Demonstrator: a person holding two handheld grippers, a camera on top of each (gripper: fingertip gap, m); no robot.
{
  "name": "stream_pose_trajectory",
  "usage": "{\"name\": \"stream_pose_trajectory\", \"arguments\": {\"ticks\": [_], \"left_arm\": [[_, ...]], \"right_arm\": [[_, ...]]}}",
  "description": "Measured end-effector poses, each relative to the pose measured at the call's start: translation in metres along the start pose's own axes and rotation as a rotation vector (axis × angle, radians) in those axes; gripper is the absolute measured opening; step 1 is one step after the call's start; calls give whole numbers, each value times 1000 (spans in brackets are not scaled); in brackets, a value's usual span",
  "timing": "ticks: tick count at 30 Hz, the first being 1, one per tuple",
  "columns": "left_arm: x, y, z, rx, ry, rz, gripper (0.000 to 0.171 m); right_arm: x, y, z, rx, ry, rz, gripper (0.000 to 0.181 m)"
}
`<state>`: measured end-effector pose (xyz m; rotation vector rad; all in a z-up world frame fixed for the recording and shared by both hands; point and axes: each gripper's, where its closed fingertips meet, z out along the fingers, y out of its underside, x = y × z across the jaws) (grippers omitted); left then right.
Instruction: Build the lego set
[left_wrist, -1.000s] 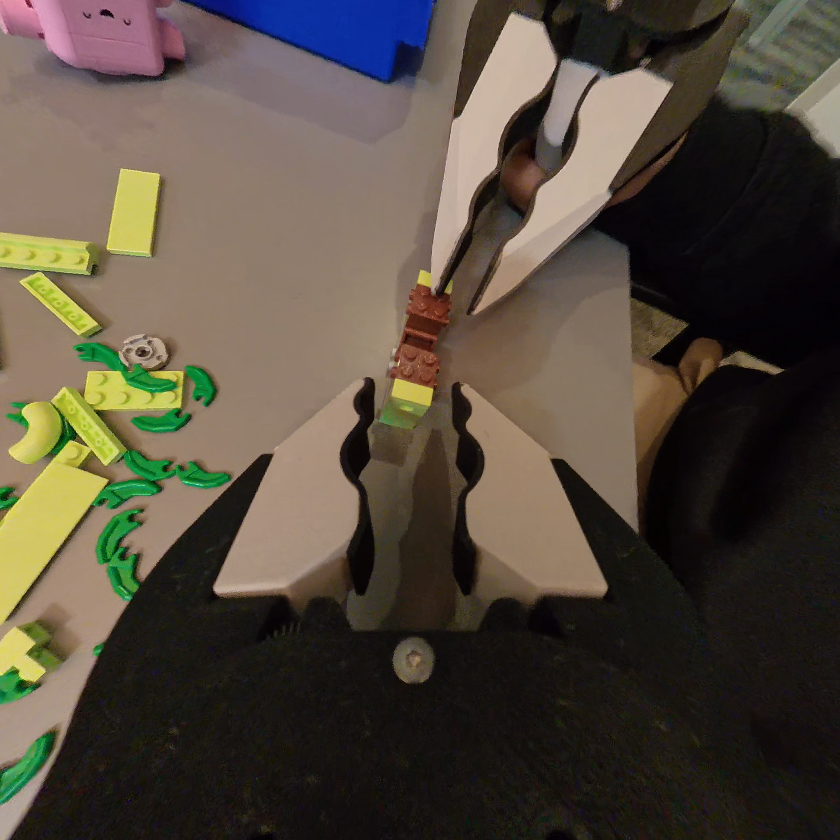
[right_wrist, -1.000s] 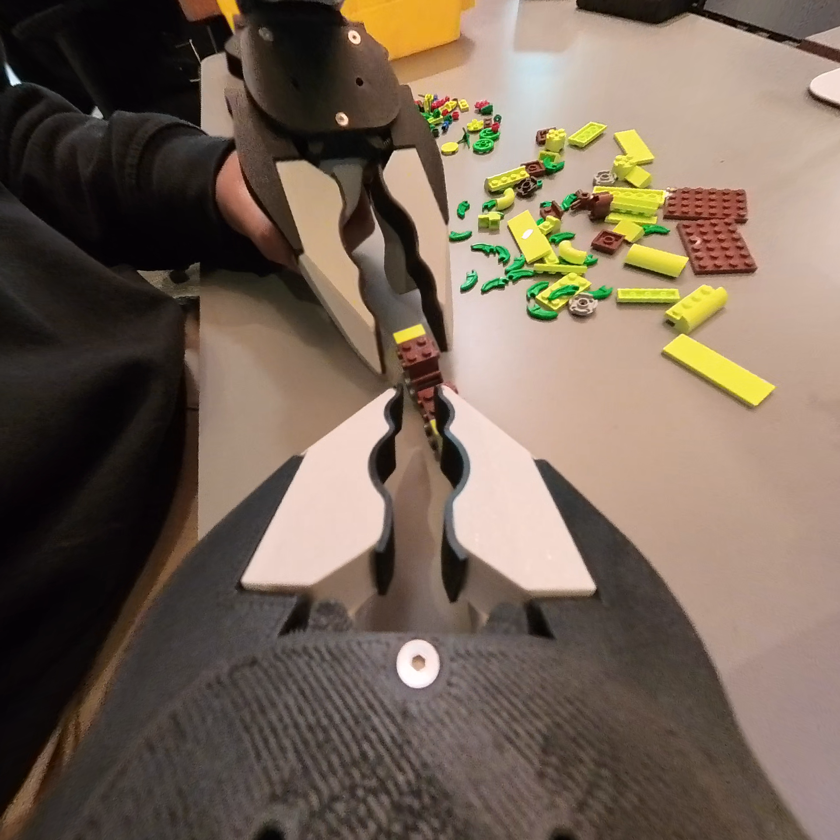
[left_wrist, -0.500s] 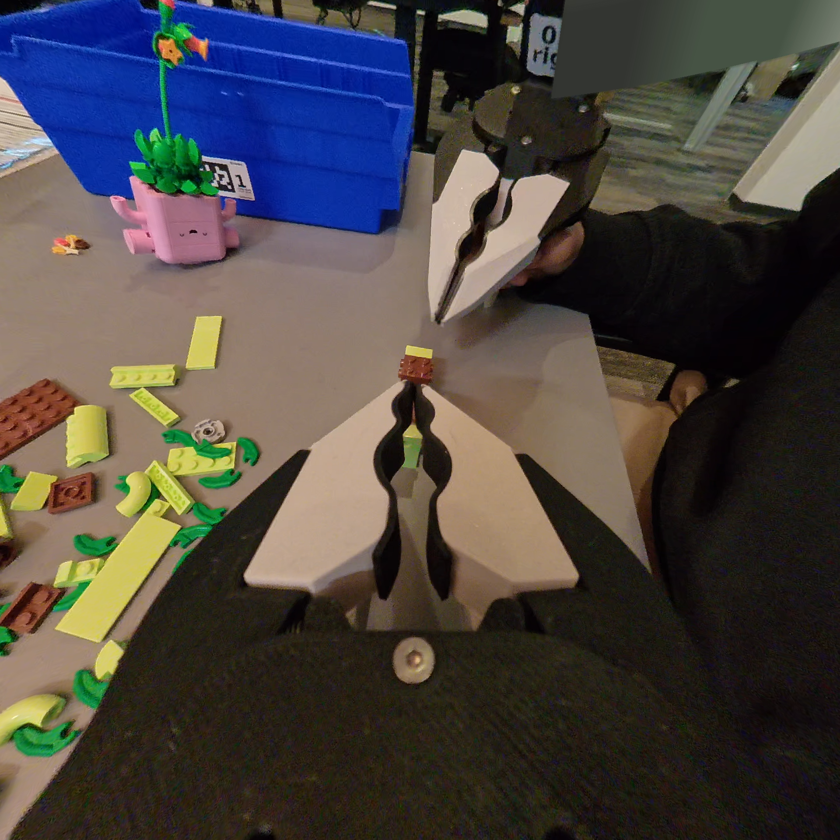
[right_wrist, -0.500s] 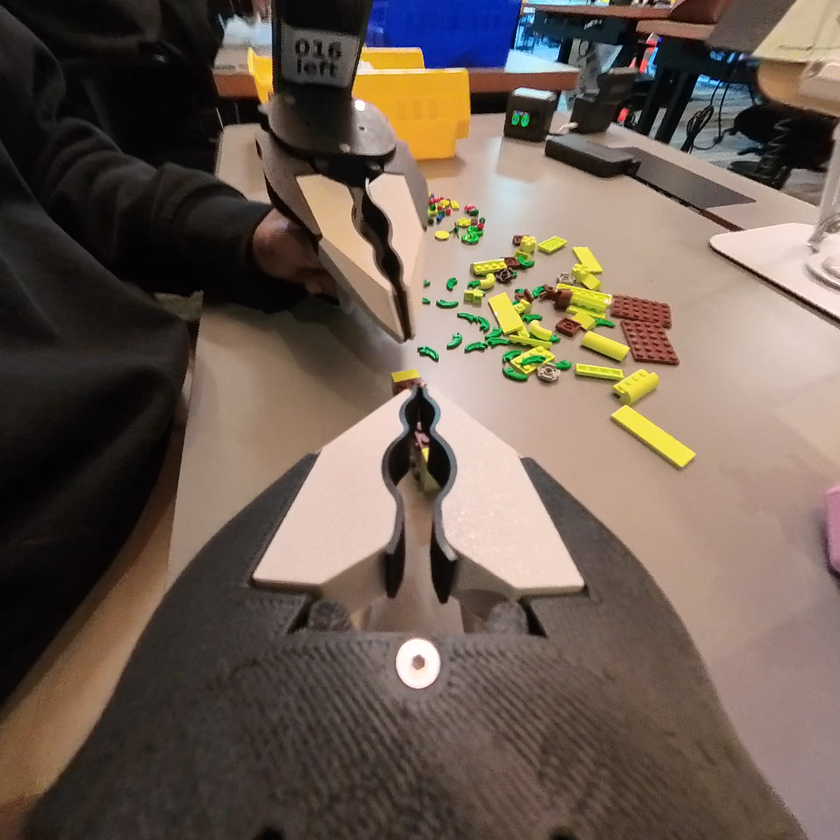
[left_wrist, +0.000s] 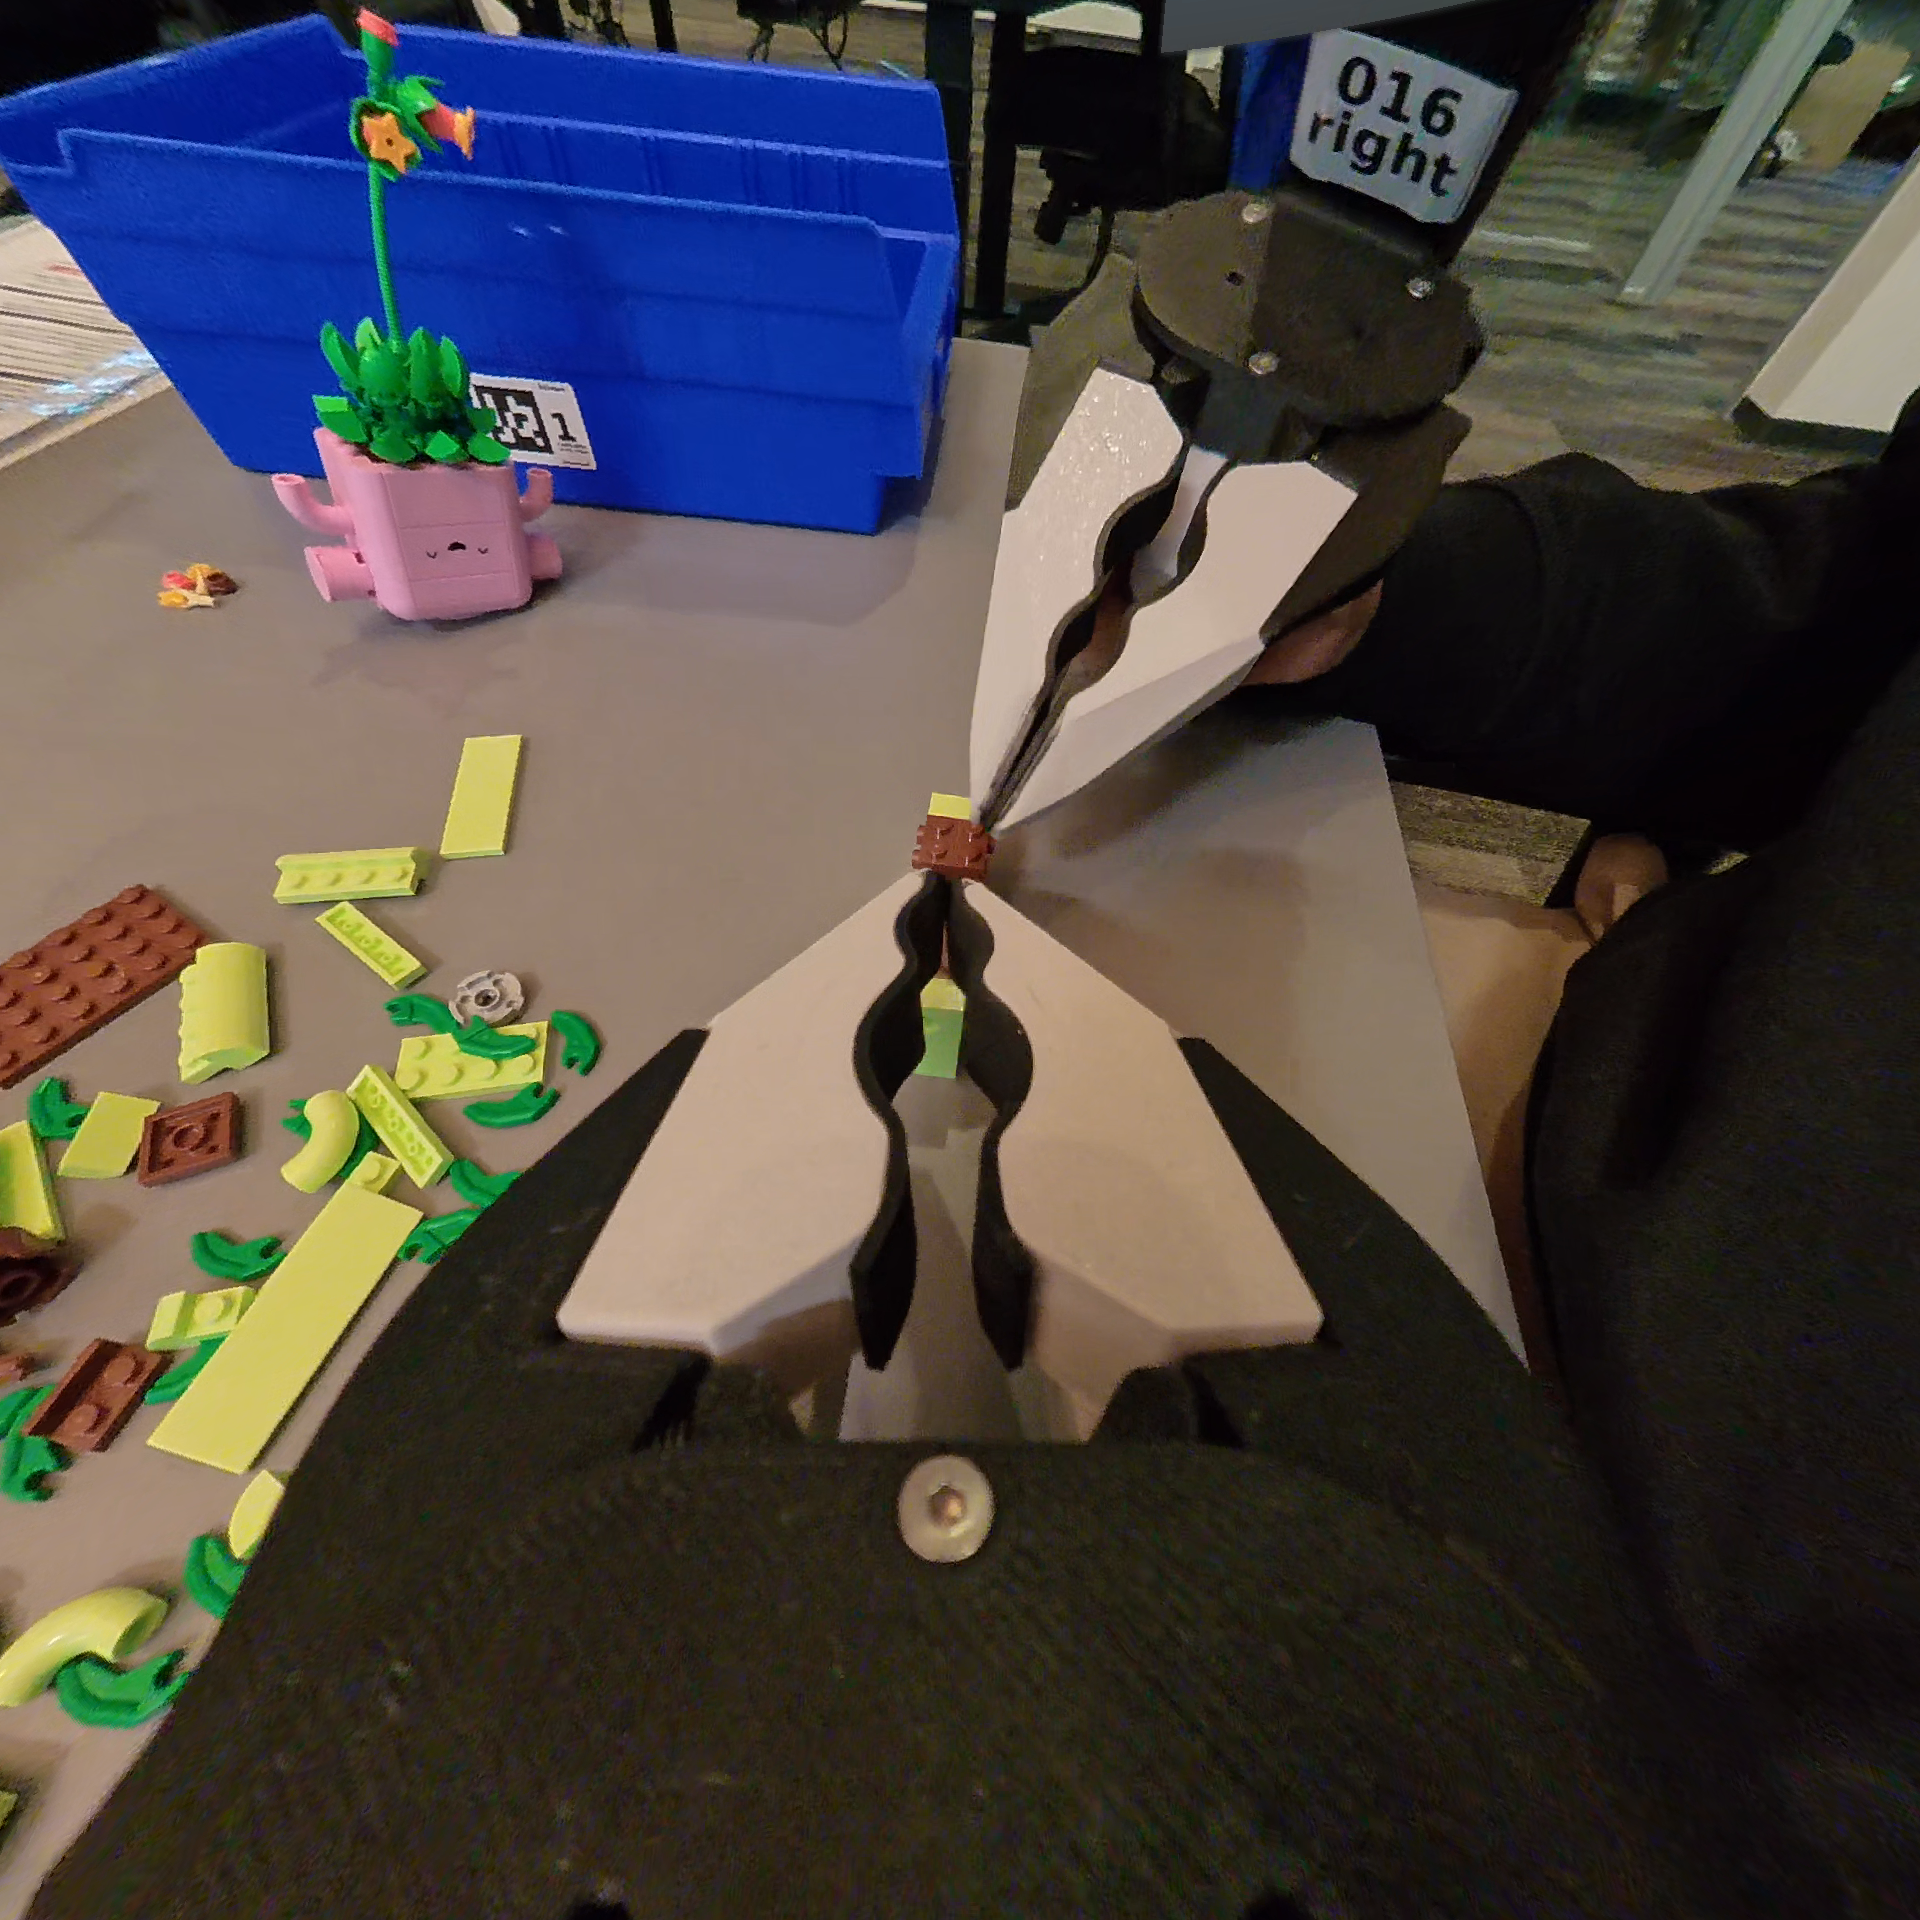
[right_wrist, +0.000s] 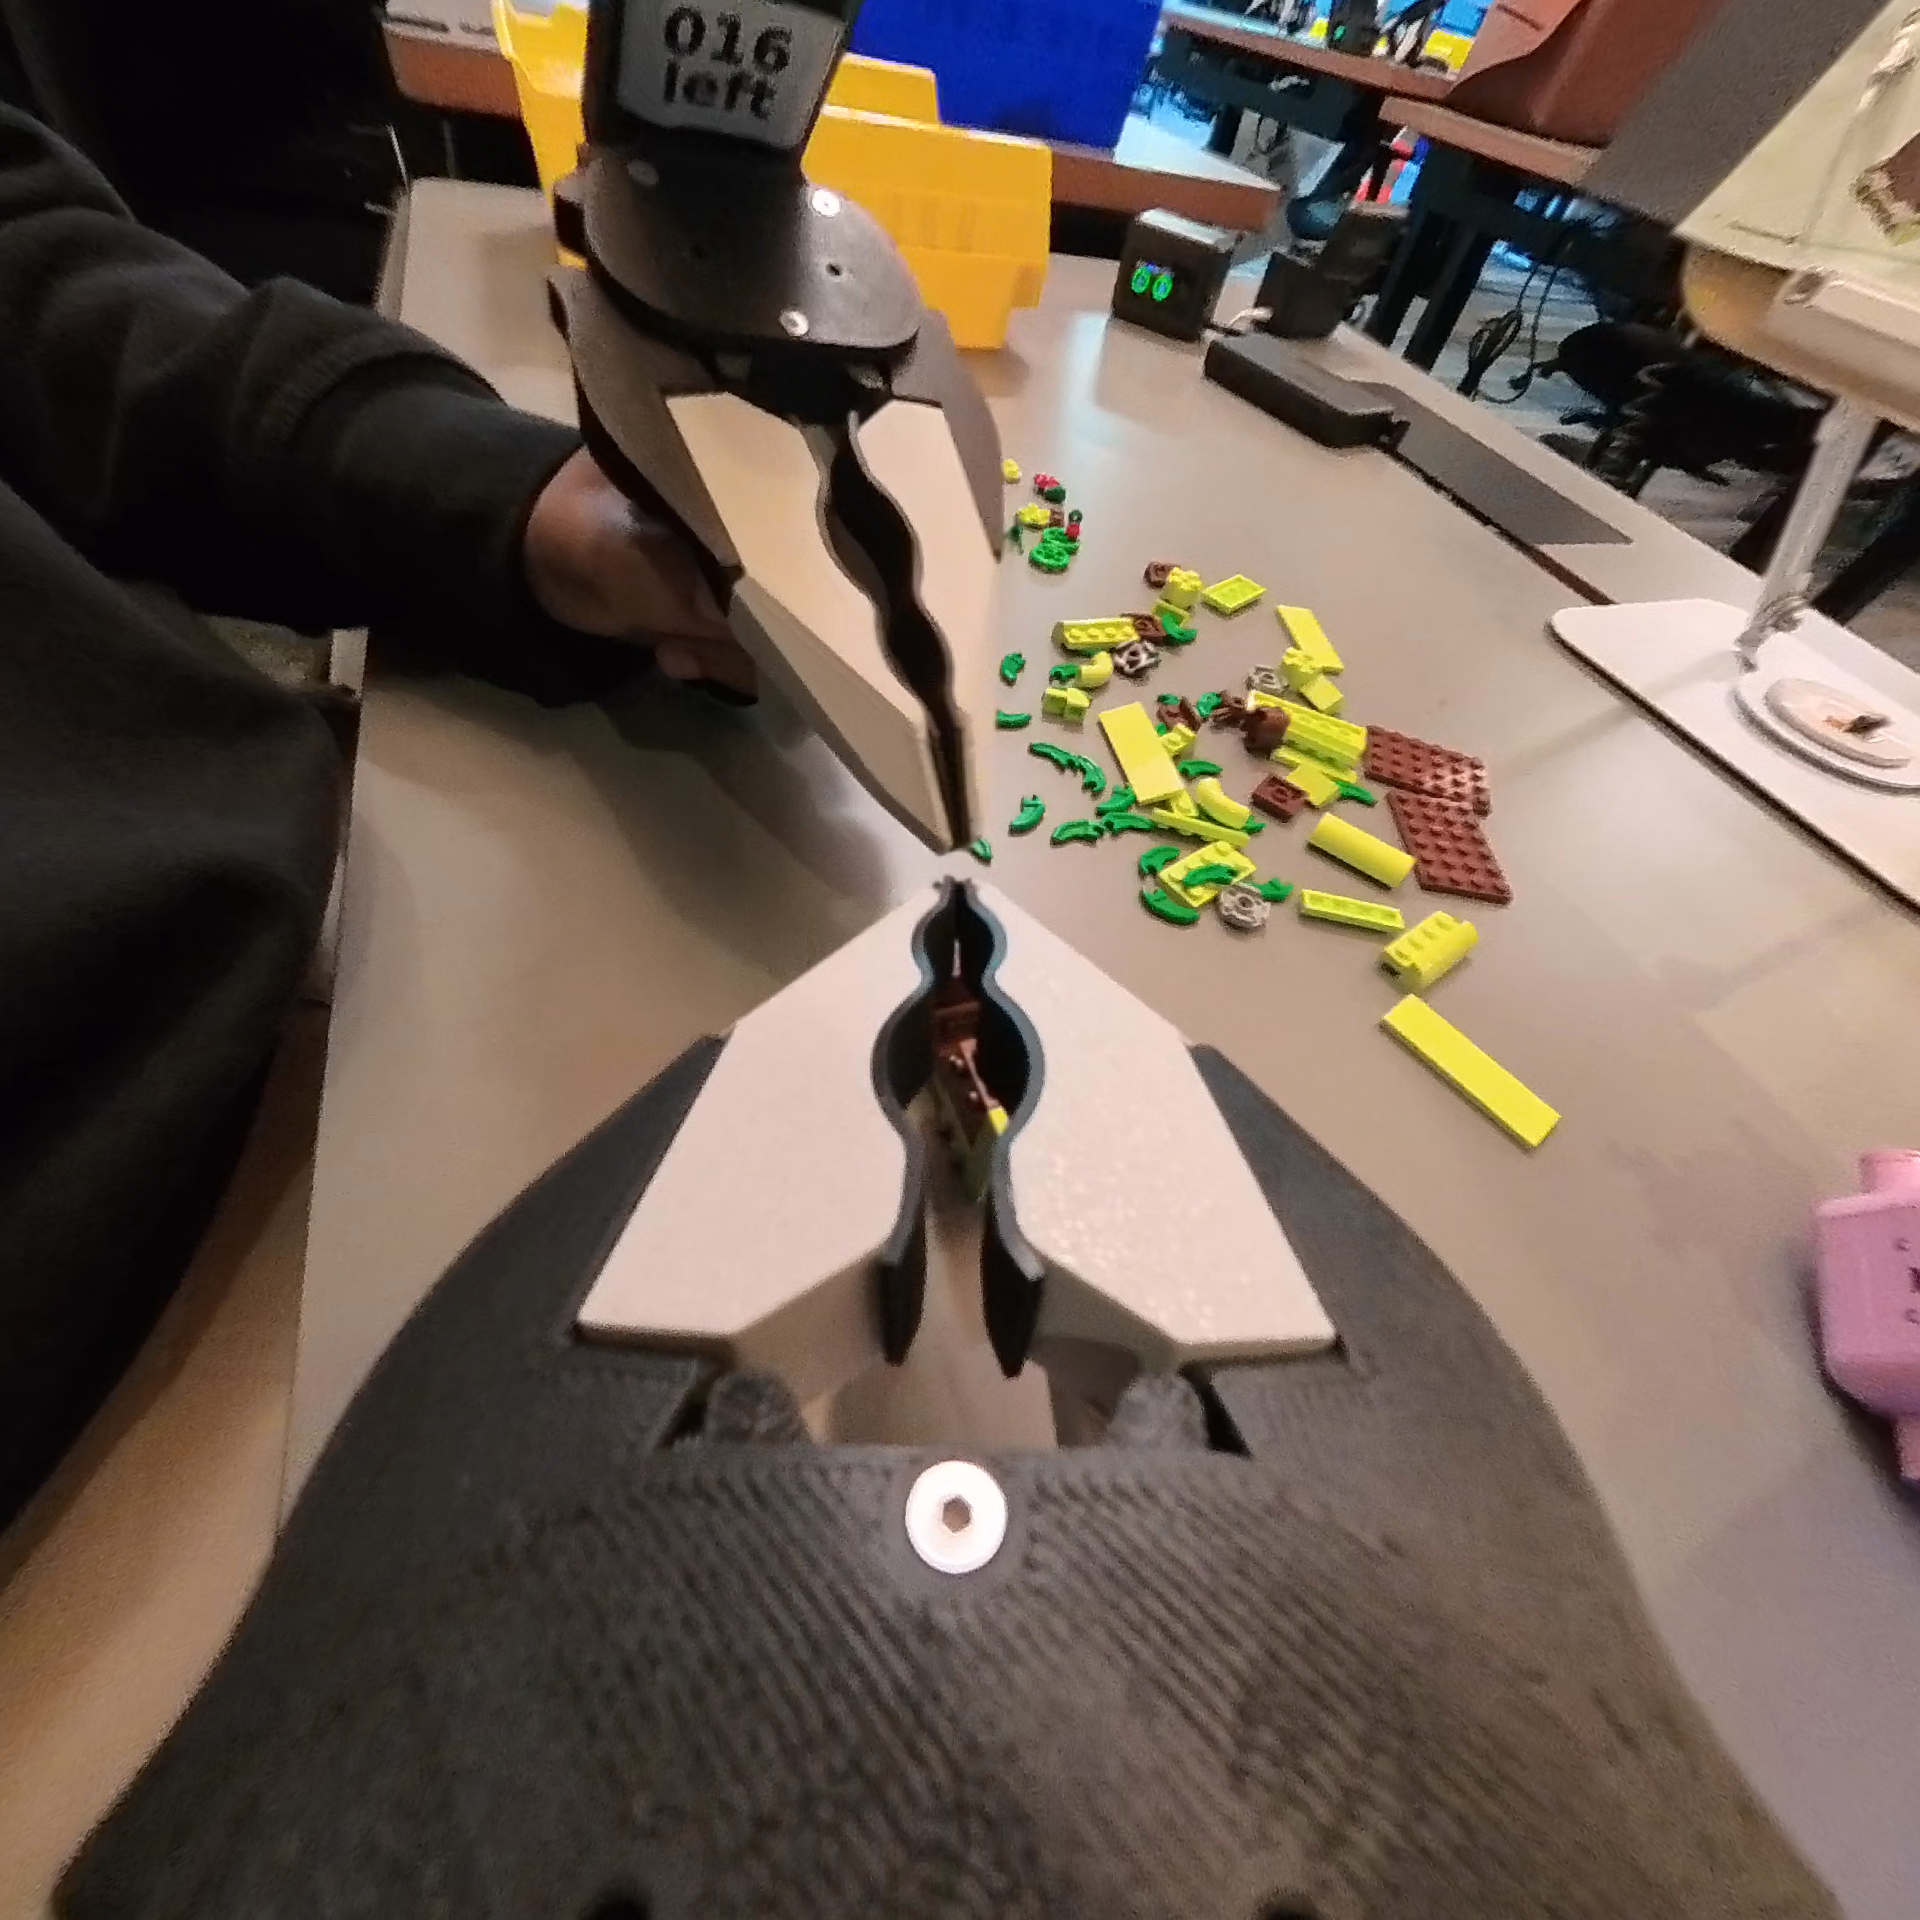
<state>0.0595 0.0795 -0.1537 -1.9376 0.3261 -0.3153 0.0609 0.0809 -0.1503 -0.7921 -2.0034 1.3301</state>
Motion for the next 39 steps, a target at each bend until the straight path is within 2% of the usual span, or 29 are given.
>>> {"name": "stream_pose_trajectory", "arguments": {"ticks": [15, 20, 24, 27, 29, 30, 32, 35, 37, 39], "left_arm": [[-2, 5, 2, -33, -6, -1, 0], [-36, -2, -10, 23, -155, -83, 3], [-107, -25, -30, 58, -394, -224, 53], [-177, -66, -47, 65, -572, -193, 75], [-231, -101, -61, 78, -729, -126, 84], [-259, -117, -68, 90, -820, -103, 94], [-313, -140, -74, 100, -971, -110, 101], [-375, -132, -62, -11, -1103, -184, 112], [-397, -127, -51, -61, -1149, -180, 114], [-406, -130, -46, -45, -1187, -136, 116]], "right_arm": [[8, 4, -2, -18, 32, 19, 0], [23, -9, -17, 105, 75, 58, 0], [58, -25, -30, 167, 265, 35, 8], [94, -58, -30, 188, 408, -9, 11], [133, -88, -25, 217, 532, -8, 23], [153, -102, -19, 219, 579, -4, 32], [195, -128, -4, 217, 650, 13, 60], [265, -143, 23, 146, 769, 145, 80], [305, -138, 38, 76, 792, 256, 79], [342, -128, 40, 33, 824, 323, 78]]}}
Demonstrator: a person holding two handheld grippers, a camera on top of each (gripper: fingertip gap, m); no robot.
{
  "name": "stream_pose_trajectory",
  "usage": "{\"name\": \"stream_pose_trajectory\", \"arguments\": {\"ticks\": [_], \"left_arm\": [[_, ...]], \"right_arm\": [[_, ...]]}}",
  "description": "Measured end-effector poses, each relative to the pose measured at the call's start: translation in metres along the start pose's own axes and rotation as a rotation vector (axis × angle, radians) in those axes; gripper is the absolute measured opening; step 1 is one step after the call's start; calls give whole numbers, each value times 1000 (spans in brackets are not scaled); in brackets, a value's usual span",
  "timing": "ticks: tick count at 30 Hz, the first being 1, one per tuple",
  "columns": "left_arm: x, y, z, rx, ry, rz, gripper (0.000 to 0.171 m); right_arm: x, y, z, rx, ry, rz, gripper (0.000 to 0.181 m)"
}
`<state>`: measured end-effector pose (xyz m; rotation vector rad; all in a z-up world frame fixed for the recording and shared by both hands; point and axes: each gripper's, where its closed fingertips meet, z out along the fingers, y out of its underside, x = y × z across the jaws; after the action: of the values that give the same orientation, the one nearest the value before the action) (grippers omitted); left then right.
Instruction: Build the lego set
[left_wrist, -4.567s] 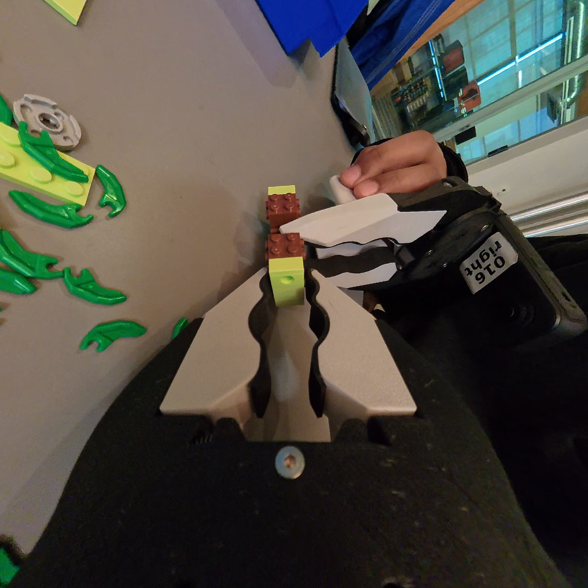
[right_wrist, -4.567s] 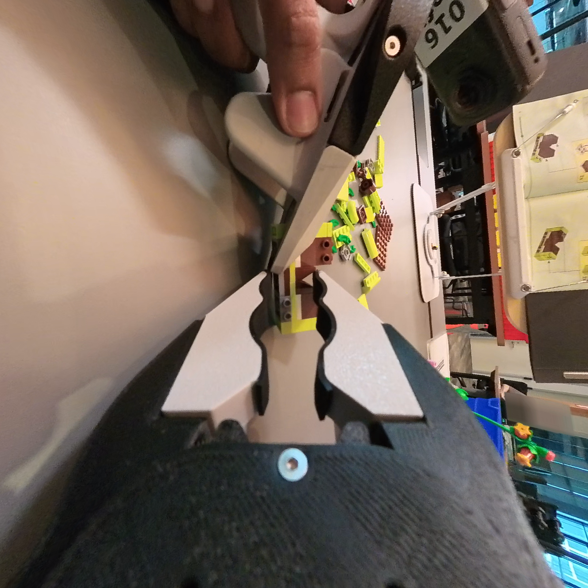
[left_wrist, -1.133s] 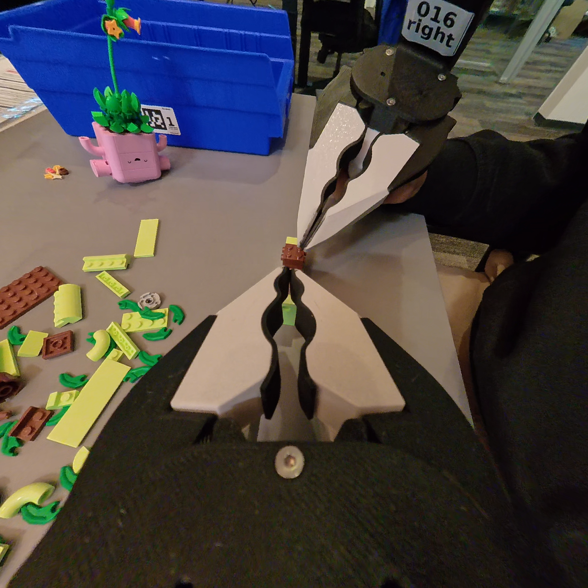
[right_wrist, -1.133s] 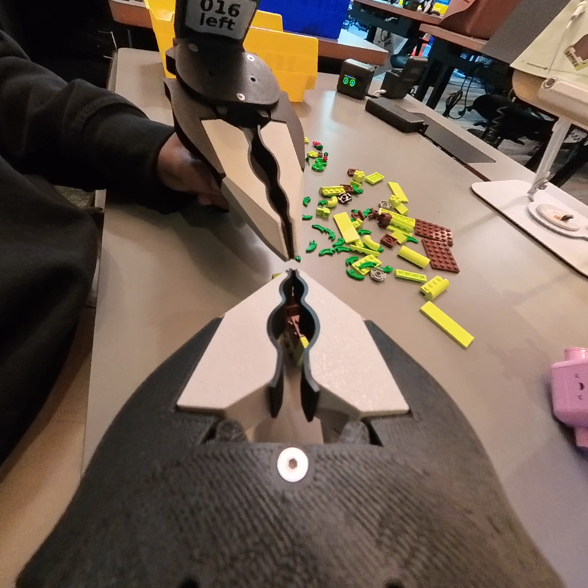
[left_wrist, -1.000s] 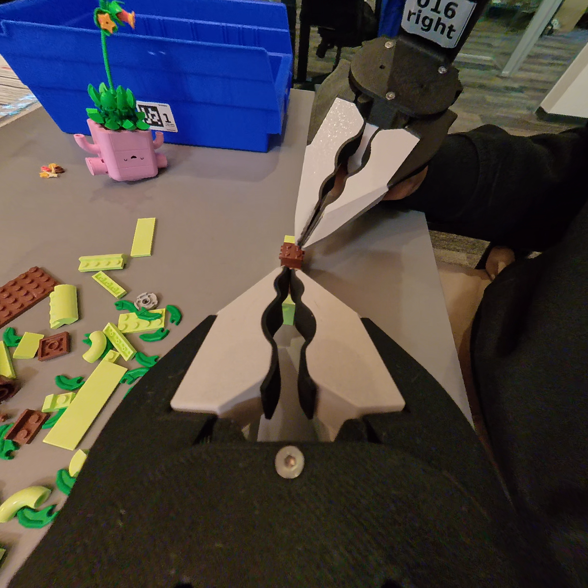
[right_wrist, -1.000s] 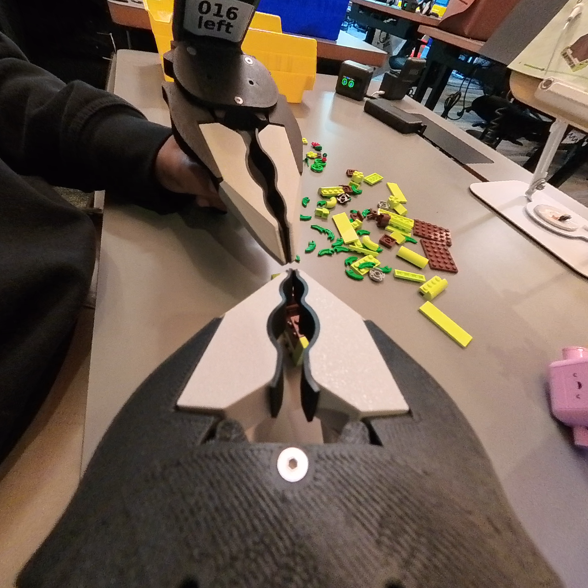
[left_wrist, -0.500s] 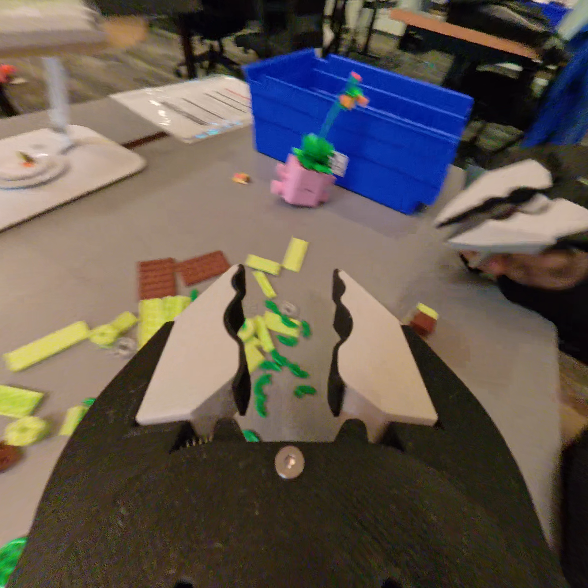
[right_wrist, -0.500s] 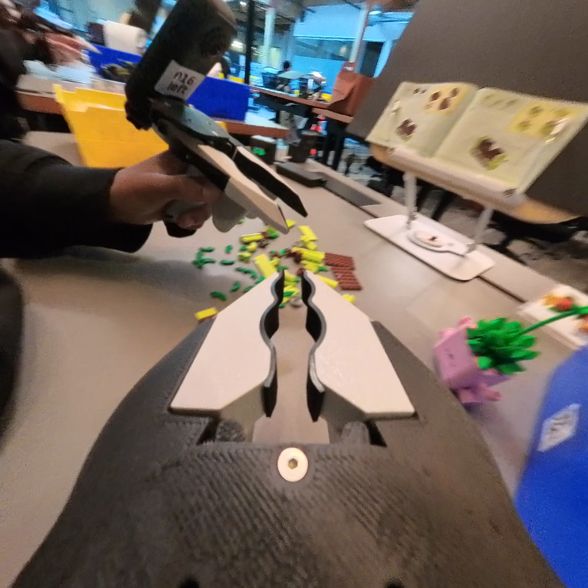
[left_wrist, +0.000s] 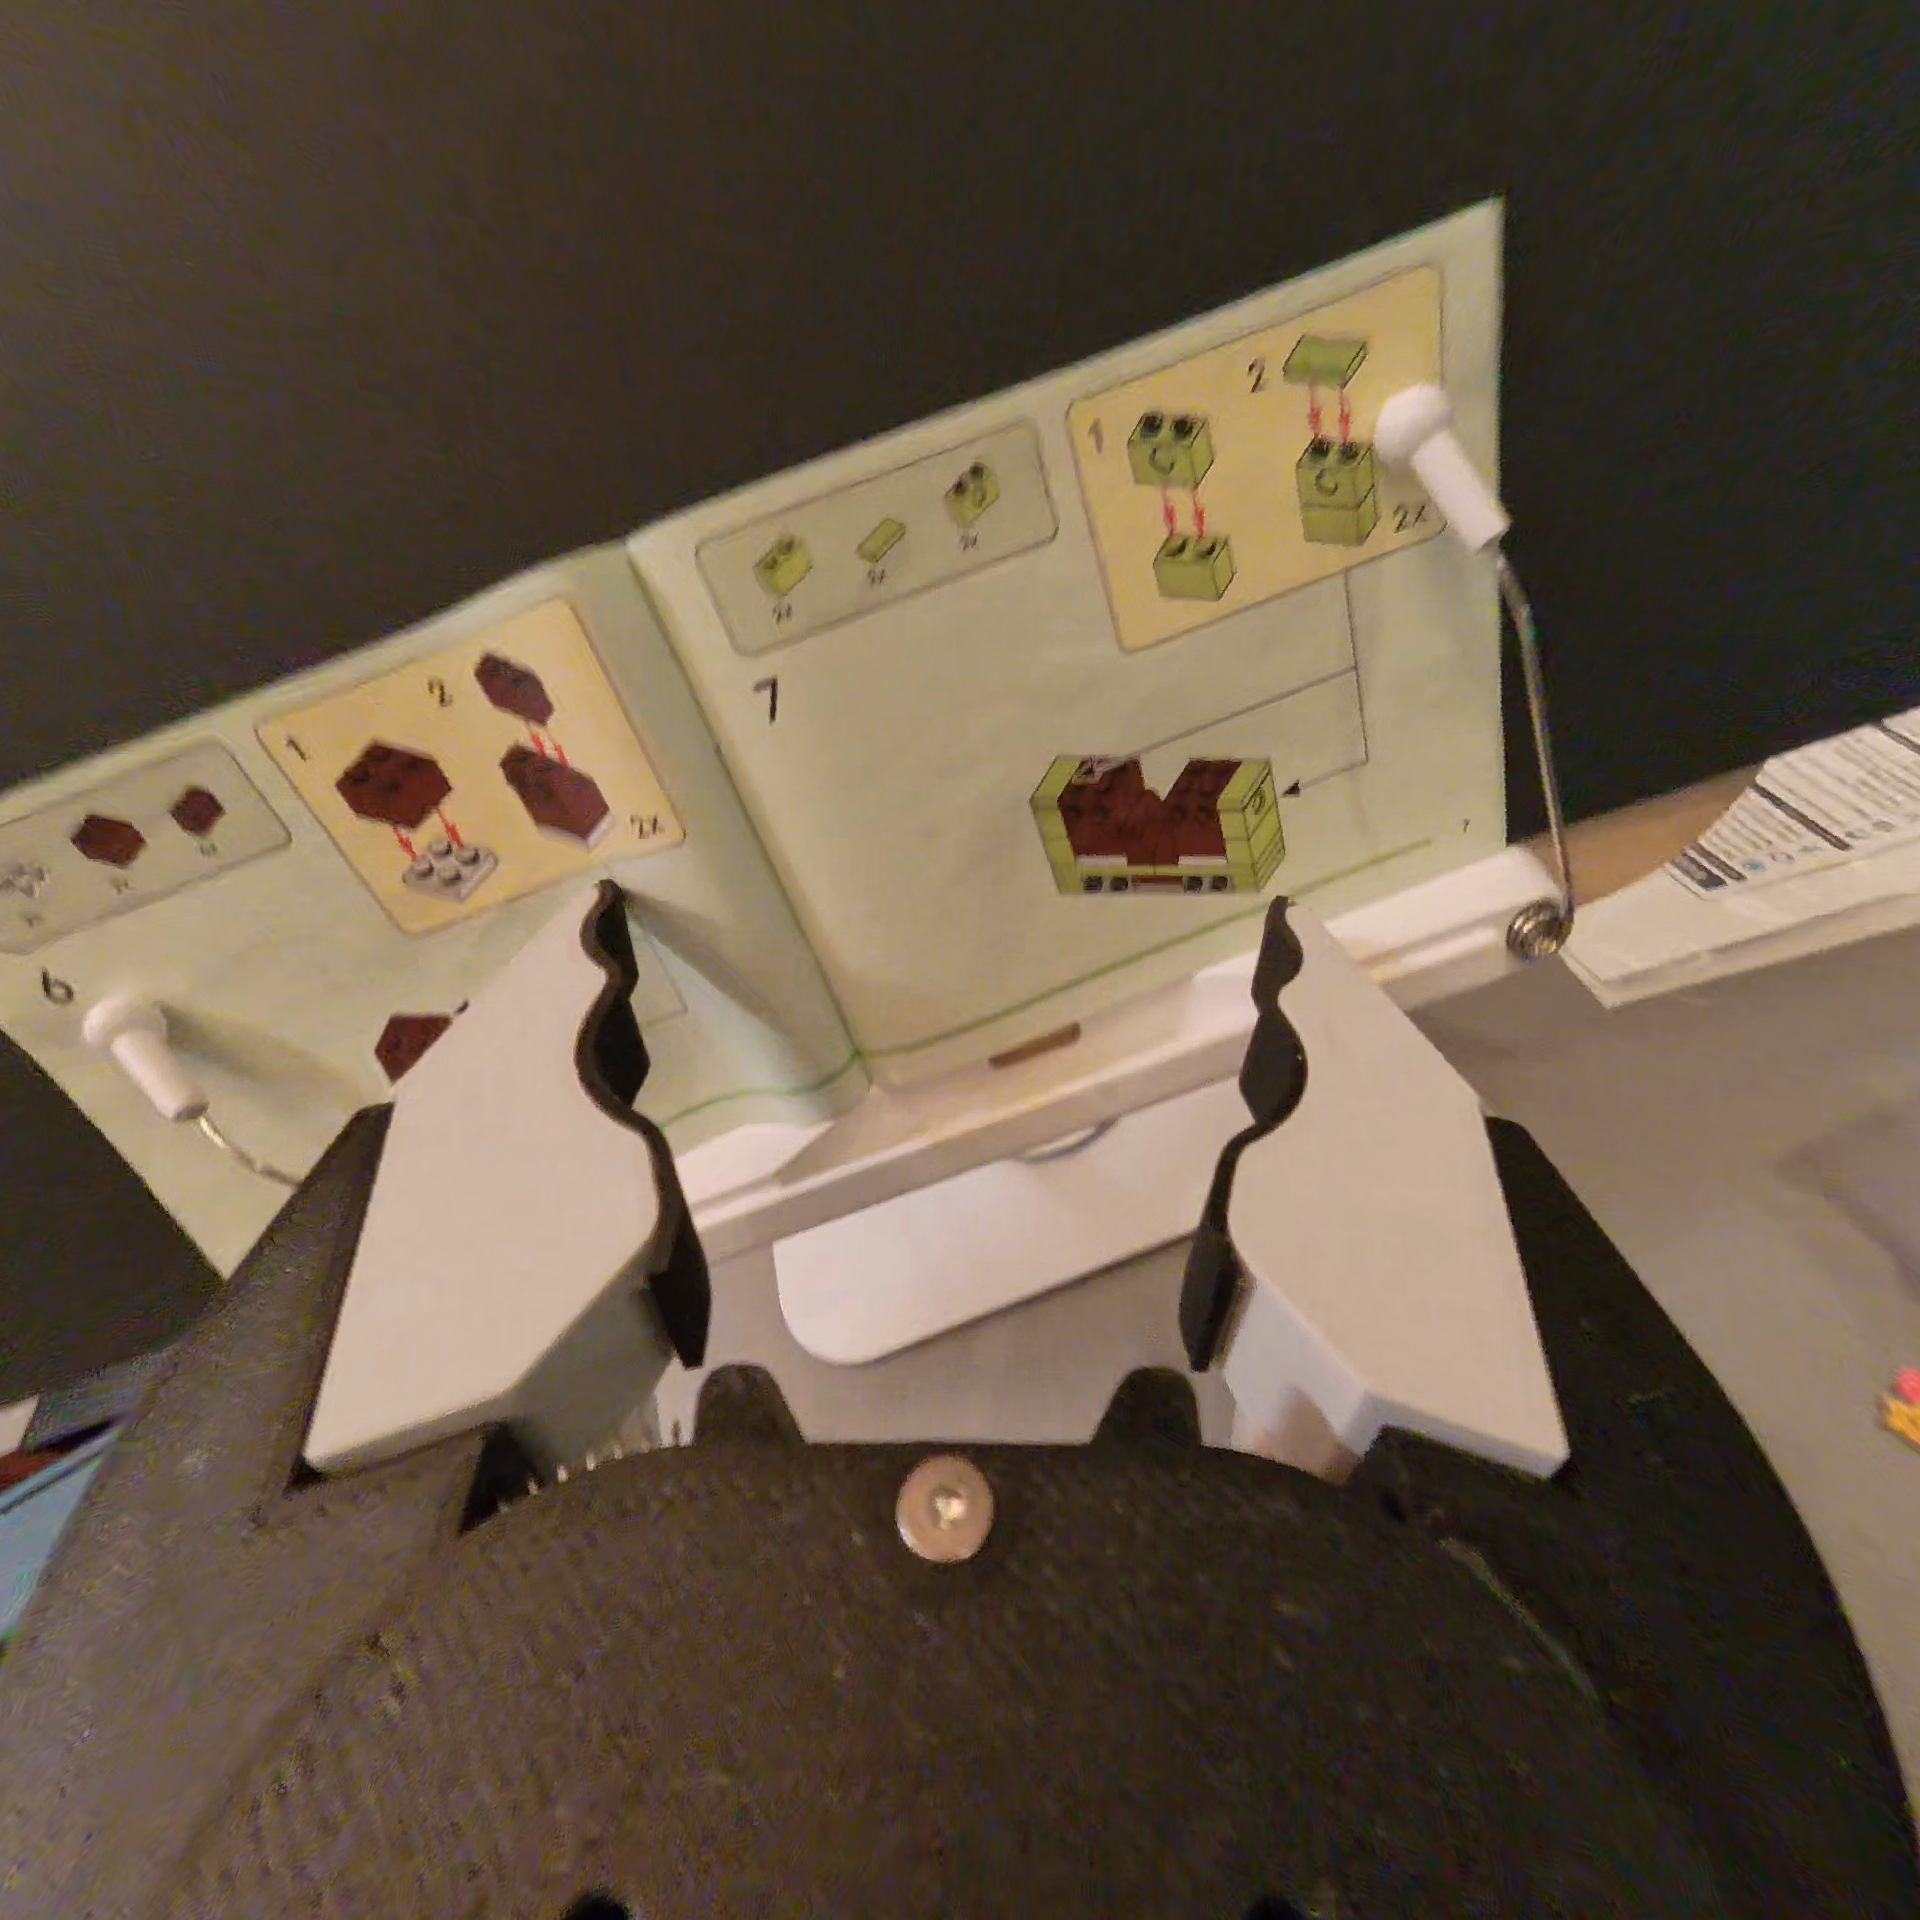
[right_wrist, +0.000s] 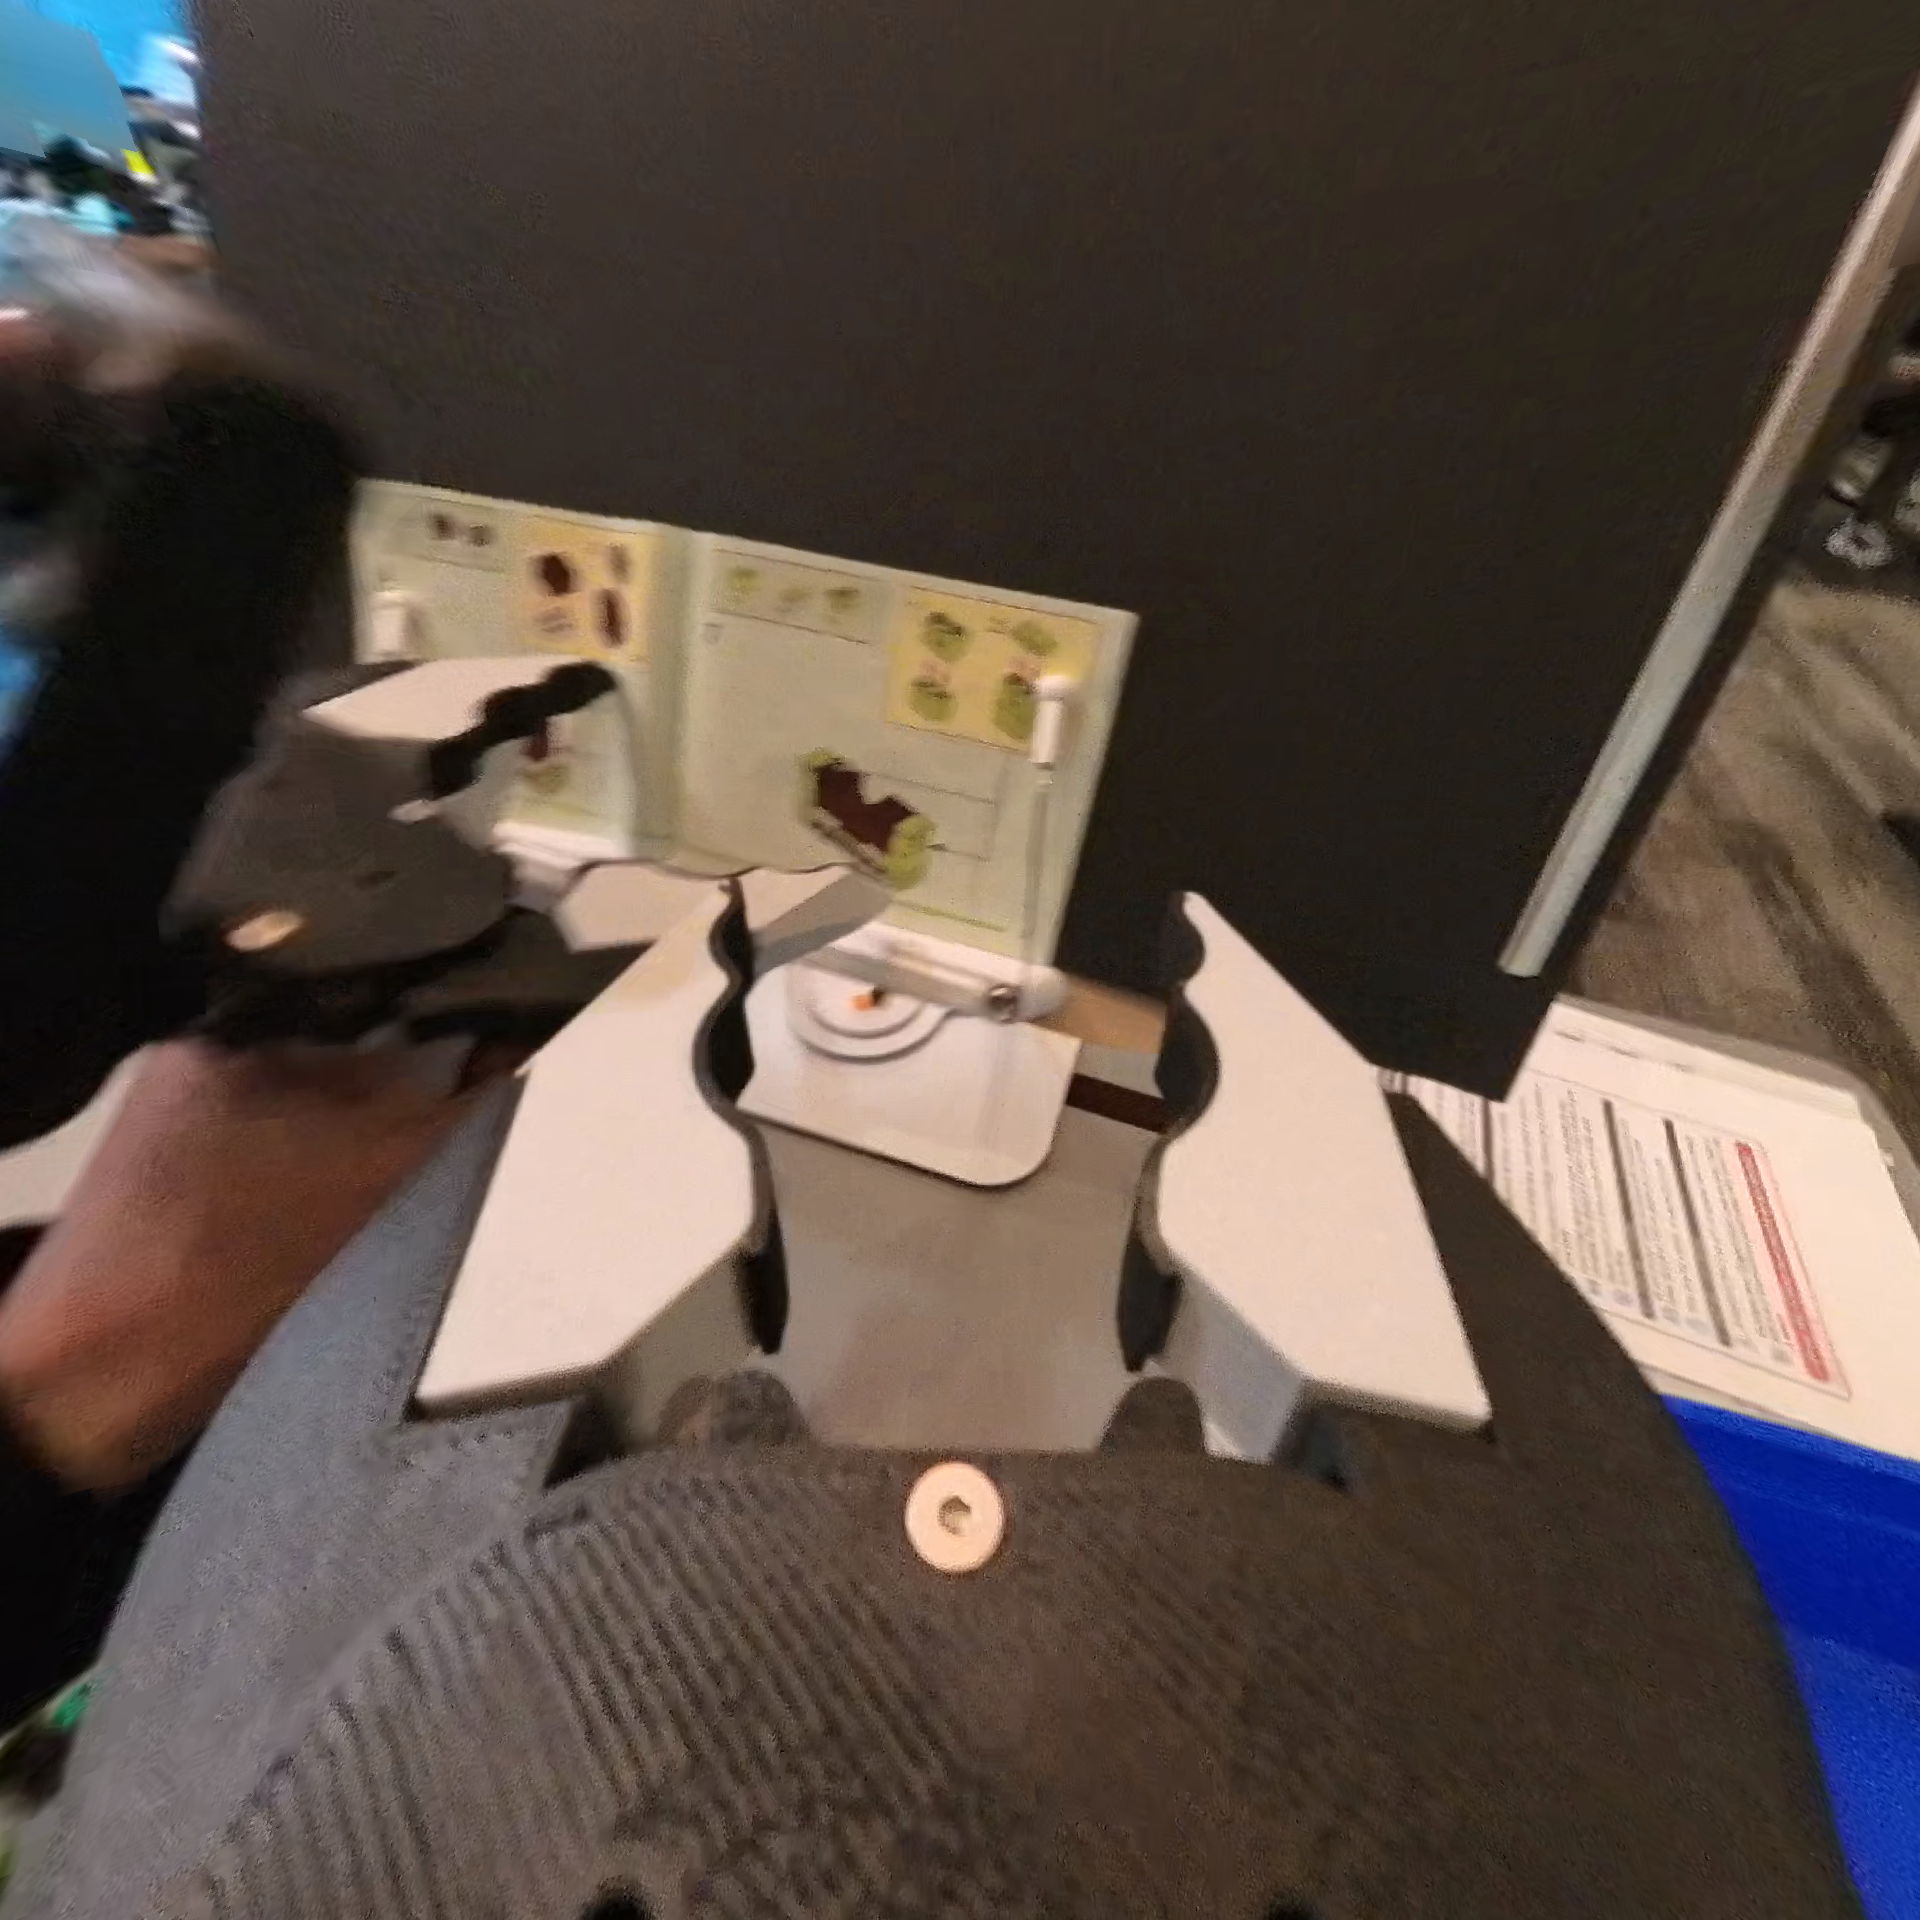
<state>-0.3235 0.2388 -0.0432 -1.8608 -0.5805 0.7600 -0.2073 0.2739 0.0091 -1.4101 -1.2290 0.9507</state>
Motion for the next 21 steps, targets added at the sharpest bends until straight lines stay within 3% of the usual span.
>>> {"name": "stream_pose_trajectory", "arguments": {"ticks": [3, 4, 6, 8, 10, 12, 14, 17, 19, 21], "left_arm": [[5, -8, 1, 54, -2, 12, 119], [5, -11, -1, 74, 4, 3, 118], [5, -25, -11, 152, 12, -19, 114], [21, -36, -18, 218, 87, 0, 119], [32, -32, -9, 181, 111, 33, 118], [33, -27, 3, 162, 78, 63, 118], [22, -27, 9, 182, -37, 102, 98], [22, -27, 12, 224, -94, 155, 93], [22, -27, 13, 210, -106, 165, 94], [18, -29, 12, 211, -107, 147, 84]], "right_arm": [[26, 5, 26, -21, 9, 76, 63], [26, 5, 33, -10, -15, 89, 53], [25, 7, 45, 12, -25, 72, 49], [26, 7, 54, 52, -8, 20, 37], [21, 5, 63, 107, -39, -21, 38], [22, 9, 71, 122, -34, -40, 28], [26, 16, 76, 107, -21, -52, 19], [28, 13, 79, 152, -30, -40, 0], [29, 13, 80, 139, -36, -44, 0], [30, 13, 80, 135, -37, -40, 0]]}}
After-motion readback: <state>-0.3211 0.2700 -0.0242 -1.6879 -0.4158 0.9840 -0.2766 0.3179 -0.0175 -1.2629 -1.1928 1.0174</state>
